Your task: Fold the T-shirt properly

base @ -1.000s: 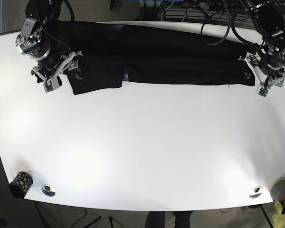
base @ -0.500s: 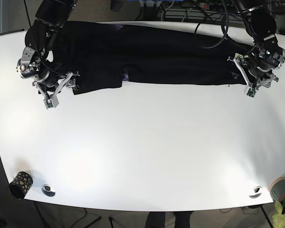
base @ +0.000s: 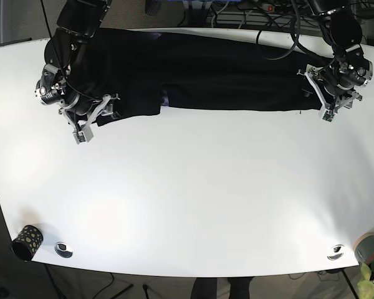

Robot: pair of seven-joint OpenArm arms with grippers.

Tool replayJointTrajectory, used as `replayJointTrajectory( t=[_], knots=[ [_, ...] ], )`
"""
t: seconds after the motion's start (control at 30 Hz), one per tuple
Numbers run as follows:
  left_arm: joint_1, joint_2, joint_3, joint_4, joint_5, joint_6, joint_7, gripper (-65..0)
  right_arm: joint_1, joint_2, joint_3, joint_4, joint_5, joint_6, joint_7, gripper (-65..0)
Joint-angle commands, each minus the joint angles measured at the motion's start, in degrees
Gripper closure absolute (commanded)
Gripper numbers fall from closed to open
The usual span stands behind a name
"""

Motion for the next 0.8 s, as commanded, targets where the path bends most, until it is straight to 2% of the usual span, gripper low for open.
replayJointTrajectory(
  t=[0.0,0.13,0.2,0.53,0.77],
  knots=[
    [-0.3,-0.8,0.0,-0.8,0.4,0.1,0.0,-40.3,0.6,0.1,0.0,0.1,0.5,-0.07,0.4,-29.3],
    [-0.4,-1.6,0.0,-3.4,0.3,0.1,0.0,-40.3,0.6,0.0,0.0,0.4,0.6,0.02,0.8,-5.4],
    [-0.7,-1.6,0.0,-4.6,0.3,0.1,-0.8,-40.3,0.6,0.0,0.0,1.1,1.0,0.02,0.8,0.0],
    [-1.0,-1.6,0.0,-7.8,0.4,0.1,-3.7,-40.1,-7.4,-0.1,0.2,19.5,1.1,0.02,0.6,0.0],
    [-1.1,-1.6,0.0,-7.8,0.4,0.1,-4.0,-40.1,-16.0,-0.9,0.3,27.6,1.1,0.02,0.6,0.0]
  ],
)
